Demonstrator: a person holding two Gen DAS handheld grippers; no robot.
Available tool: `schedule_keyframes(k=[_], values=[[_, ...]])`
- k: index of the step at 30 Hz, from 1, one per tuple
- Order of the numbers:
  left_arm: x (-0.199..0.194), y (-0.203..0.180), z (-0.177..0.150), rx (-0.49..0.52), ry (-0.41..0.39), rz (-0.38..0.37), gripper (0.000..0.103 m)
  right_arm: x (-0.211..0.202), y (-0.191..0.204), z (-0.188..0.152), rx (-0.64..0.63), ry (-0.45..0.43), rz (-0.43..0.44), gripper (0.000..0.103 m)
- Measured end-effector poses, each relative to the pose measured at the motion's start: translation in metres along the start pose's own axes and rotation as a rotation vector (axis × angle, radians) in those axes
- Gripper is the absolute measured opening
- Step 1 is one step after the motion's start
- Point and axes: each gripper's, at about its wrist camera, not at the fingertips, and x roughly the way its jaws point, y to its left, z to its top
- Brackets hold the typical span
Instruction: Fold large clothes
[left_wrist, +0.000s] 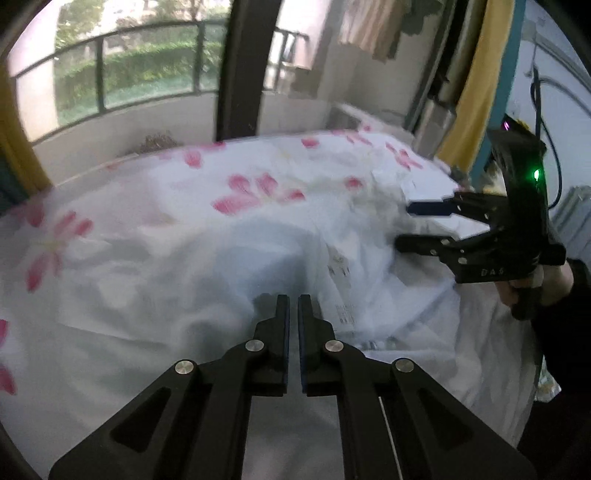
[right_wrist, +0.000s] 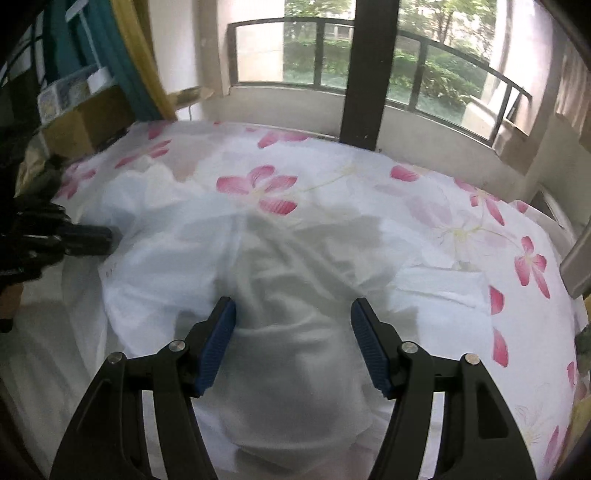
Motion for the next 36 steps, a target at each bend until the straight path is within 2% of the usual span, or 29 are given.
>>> schedule_keyframes(k=[3, 5, 6, 7, 8, 10, 12, 15, 18, 19, 26, 28, 31, 33, 35, 36], values=[[-0.025, 0.017, 0.0, -0.034, -0.058, 0.056, 0.005, -0.015, -0.007, 0.0, 0.011, -0.023, -0.013, 0.065], [-0.026, 0.03, -0.004, -0.064, -0.047, 0.104, 0.007, -0.019, -0.016, -0.004, 0.05, -0.015, -0.004, 0.065], [-0.021, 0.038, -0.006, -0.08, -0.028, 0.112, 0.014, -0.018, -0.021, -0.006, 0.073, -0.002, 0.008, 0.065], [-0.014, 0.044, -0.01, -0.096, 0.001, 0.117, 0.027, -0.014, -0.026, -0.009, 0.103, 0.022, 0.03, 0.065], [-0.006, 0.049, -0.012, -0.112, 0.031, 0.118, 0.032, -0.008, -0.03, -0.012, 0.131, 0.042, 0.055, 0.065], [0.006, 0.051, -0.014, -0.126, 0.055, 0.077, 0.035, 0.001, -0.034, -0.015, 0.15, 0.055, 0.07, 0.065], [0.015, 0.048, -0.013, -0.125, 0.056, 0.08, 0.035, 0.004, -0.032, -0.013, 0.144, 0.044, 0.08, 0.065], [0.023, 0.049, -0.006, -0.12, 0.05, 0.084, 0.035, 0.009, -0.028, -0.004, 0.112, 0.026, 0.094, 0.047], [0.03, 0.05, -0.001, -0.115, 0.046, 0.092, 0.035, 0.021, -0.023, 0.005, 0.064, 0.041, 0.087, 0.022], [0.032, 0.049, 0.0, -0.114, 0.044, 0.092, 0.035, 0.025, -0.023, 0.007, 0.053, 0.042, 0.085, 0.022], [0.035, 0.048, 0.009, -0.092, 0.051, 0.101, 0.035, 0.036, -0.028, 0.019, 0.052, 0.028, 0.012, 0.022], [0.023, 0.047, 0.009, -0.096, 0.026, 0.126, 0.035, 0.035, -0.028, 0.018, 0.055, 0.031, 0.003, 0.022], [0.0, 0.04, 0.009, -0.097, -0.044, 0.112, 0.035, 0.023, -0.025, 0.017, 0.044, 0.017, -0.007, 0.023], [-0.008, 0.031, 0.009, -0.078, -0.059, 0.095, 0.035, 0.013, -0.022, 0.016, 0.028, 0.005, -0.02, 0.031], [-0.006, 0.022, 0.008, -0.049, -0.05, 0.086, 0.035, 0.004, -0.021, 0.012, 0.04, -0.004, -0.016, 0.056], [-0.002, 0.018, 0.006, -0.038, -0.032, 0.076, 0.035, 0.001, -0.02, 0.009, 0.042, -0.009, -0.012, 0.058]])
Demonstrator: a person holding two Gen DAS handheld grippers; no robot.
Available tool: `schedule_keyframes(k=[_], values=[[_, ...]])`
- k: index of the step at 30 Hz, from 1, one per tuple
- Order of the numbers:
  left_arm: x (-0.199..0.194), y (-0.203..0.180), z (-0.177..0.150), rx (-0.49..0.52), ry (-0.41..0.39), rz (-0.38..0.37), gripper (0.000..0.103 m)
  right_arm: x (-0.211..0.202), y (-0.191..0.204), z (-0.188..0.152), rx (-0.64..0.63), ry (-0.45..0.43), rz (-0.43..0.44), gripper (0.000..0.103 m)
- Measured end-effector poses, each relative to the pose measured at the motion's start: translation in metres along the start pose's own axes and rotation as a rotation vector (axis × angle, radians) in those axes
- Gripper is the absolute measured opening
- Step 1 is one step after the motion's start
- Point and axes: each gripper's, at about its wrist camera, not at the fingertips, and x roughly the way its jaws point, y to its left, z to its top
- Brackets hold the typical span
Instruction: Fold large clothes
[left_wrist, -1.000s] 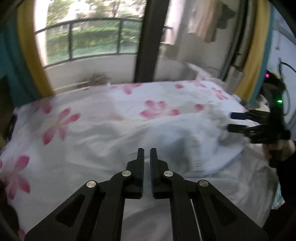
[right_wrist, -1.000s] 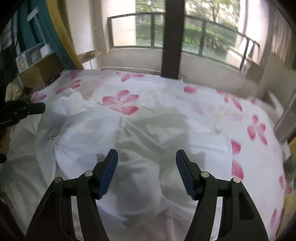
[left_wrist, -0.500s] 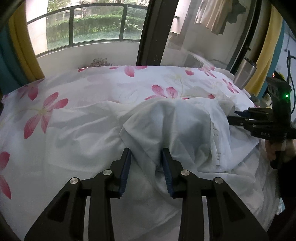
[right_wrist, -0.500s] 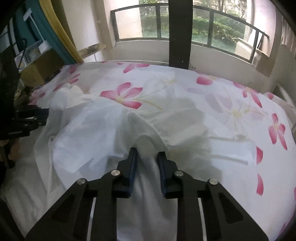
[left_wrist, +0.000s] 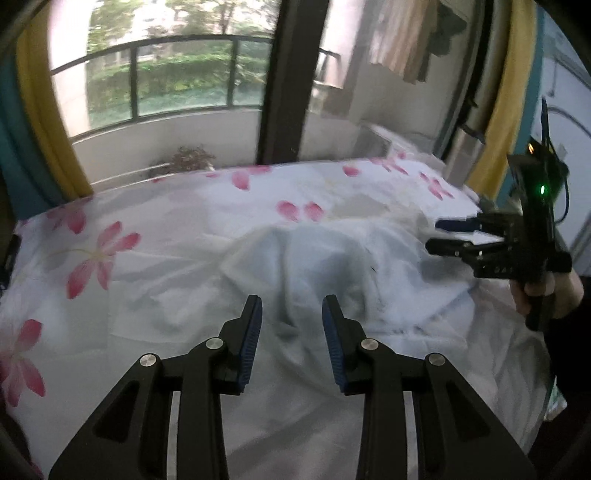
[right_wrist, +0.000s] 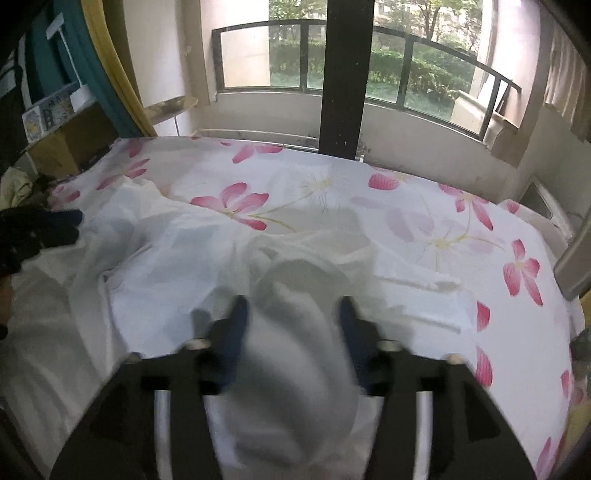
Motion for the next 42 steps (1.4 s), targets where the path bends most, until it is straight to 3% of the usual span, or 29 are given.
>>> schedule_keyframes(k=[4, 8, 18, 34, 42], values=[[0.028, -0.007, -0.016, 0.027, 0.109, 0.029, 0.035, 0.012, 0.004, -0.017, -0.037, 0.053, -0.042, 0.061], [0.021, -0.009, -0.021, 0.044, 0.081, 0.053, 0.035, 0.005, 0.001, -0.023, -0.018, 0.042, -0.047, 0.066], [-0.049, 0.012, -0.033, -0.071, -0.072, 0.099, 0.035, -0.038, 0.002, -0.034, 0.008, -0.008, -0.109, 0.066], [-0.124, 0.019, -0.094, -0.141, -0.112, 0.204, 0.035, -0.09, 0.005, -0.071, 0.061, -0.046, -0.177, 0.067], [-0.158, 0.037, -0.145, -0.204, -0.135, 0.325, 0.035, -0.117, -0.009, -0.104, 0.115, -0.06, -0.242, 0.067]])
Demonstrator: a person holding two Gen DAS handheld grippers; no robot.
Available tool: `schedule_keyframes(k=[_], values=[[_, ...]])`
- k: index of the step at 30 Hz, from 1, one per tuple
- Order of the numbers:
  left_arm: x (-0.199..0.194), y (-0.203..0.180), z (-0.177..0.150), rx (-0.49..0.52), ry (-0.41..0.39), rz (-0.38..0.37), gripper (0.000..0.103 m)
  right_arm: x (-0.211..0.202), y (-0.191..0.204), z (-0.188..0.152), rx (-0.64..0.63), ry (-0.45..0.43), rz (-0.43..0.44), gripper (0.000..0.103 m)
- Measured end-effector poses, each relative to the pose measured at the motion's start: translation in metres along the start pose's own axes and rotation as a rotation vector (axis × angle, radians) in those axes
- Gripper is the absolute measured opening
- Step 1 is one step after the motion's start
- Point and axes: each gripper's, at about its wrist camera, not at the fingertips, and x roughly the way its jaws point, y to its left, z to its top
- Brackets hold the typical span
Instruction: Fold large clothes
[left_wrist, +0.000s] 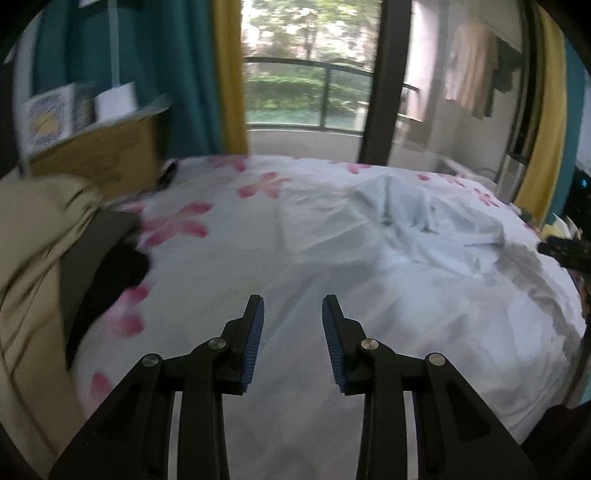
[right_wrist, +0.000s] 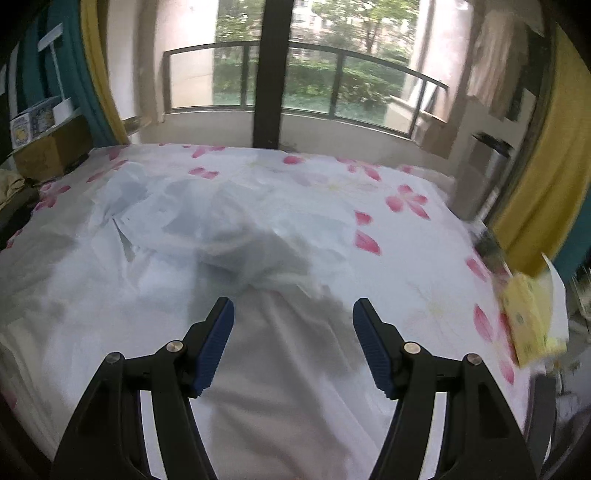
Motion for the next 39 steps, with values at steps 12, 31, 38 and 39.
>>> schedule_keyframes(k=[12, 31, 38, 39], values=[[-0.019, 0.043, -0.049, -0.05, 0.075, 0.108, 0.045, -0.017, -0.042, -0.06, 0.088, 0.092, -0.112, 0.067], [-0.017, 0.027, -0.065, 0.005, 0.149, 0.119, 0.046, -0.031, -0.08, -0.111, 0.188, 0.135, -0.133, 0.067], [-0.018, 0.02, -0.065, -0.01, 0.157, 0.145, 0.046, -0.044, -0.074, -0.128, 0.181, 0.11, -0.052, 0.055], [-0.018, 0.018, -0.066, -0.002, 0.16, 0.141, 0.043, -0.045, -0.07, -0.128, 0.166, 0.107, -0.037, 0.037]])
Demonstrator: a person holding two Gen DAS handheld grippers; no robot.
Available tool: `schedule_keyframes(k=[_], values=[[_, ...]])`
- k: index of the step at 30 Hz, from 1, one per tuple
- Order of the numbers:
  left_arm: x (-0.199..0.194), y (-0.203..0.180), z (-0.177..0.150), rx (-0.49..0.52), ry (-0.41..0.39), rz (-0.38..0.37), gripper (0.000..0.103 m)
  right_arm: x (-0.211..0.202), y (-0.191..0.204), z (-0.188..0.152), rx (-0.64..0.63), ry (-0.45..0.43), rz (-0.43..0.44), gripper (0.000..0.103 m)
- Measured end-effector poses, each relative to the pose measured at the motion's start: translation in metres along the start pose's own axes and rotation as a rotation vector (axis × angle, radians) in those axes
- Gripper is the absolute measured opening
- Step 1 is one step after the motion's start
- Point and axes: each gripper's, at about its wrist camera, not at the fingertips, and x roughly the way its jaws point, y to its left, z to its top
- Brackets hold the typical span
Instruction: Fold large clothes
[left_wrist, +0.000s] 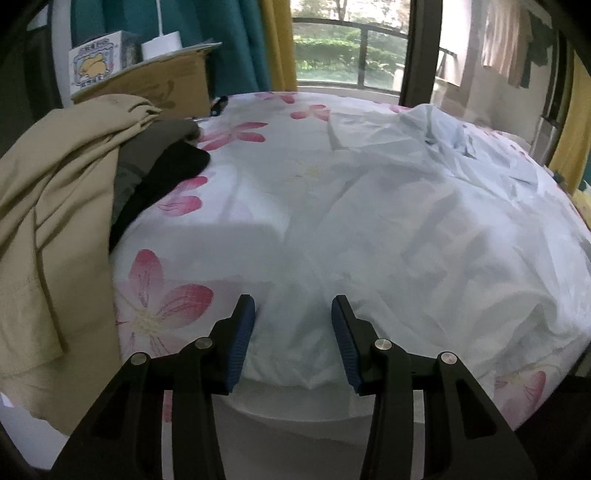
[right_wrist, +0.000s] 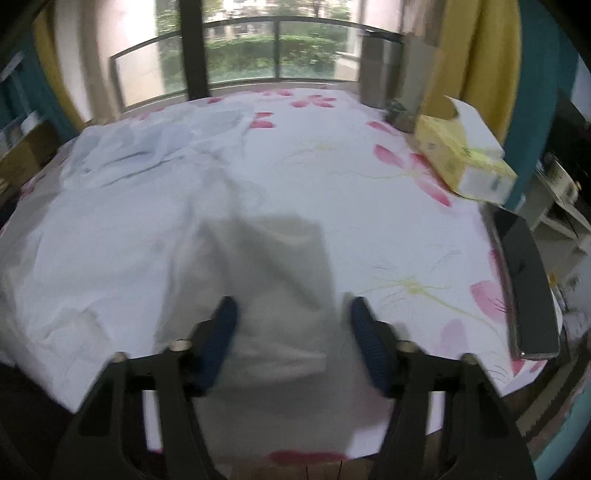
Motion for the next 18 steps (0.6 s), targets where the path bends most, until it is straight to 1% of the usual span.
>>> schedule_keyframes(k=[1, 2, 3, 4, 5, 7, 8, 10, 11, 14, 18], values=[[-0.001, -0.002, -0.001, 0.009, -0.004, -0.001, 0.028, -0.002, 0.005, -0.001, -0.017, 0.001, 0.02, 0.027], [-0.002, -0.004, -0.001, 0.014, -0.007, 0.003, 0.017, -0.003, 0.01, -0.001, -0.038, 0.006, 0.036, 0.013], [-0.003, -0.006, -0.002, 0.015, -0.011, 0.004, 0.008, -0.004, 0.014, -0.001, -0.06, 0.012, 0.039, 0.005], [-0.004, -0.008, -0.003, 0.016, -0.012, -0.001, 0.005, -0.004, 0.02, 0.0, -0.084, 0.018, 0.042, 0.005], [-0.004, -0.012, -0.003, 0.023, -0.012, -0.011, 0.004, -0.004, 0.024, 0.001, -0.101, 0.023, 0.044, 0.004], [-0.008, -0.016, -0.004, 0.012, -0.018, -0.055, 0.003, -0.006, 0.028, 0.004, -0.101, 0.018, 0.089, 0.004], [-0.01, -0.018, -0.003, 0.005, -0.019, -0.077, 0.003, -0.008, 0.03, 0.007, -0.109, 0.009, 0.094, 0.004], [-0.016, -0.022, -0.001, 0.008, -0.04, -0.089, 0.003, -0.013, 0.034, 0.013, -0.129, -0.012, 0.091, 0.004], [-0.02, -0.022, 0.002, 0.005, -0.056, -0.097, 0.003, -0.017, 0.037, 0.016, -0.145, -0.028, 0.09, 0.004], [-0.039, -0.022, 0.018, 0.008, -0.134, -0.114, 0.003, -0.029, 0.046, 0.029, -0.215, -0.061, 0.039, 0.004], [-0.065, -0.019, 0.05, 0.036, -0.242, -0.113, 0.003, -0.043, 0.047, 0.051, -0.235, -0.119, 0.031, 0.004]])
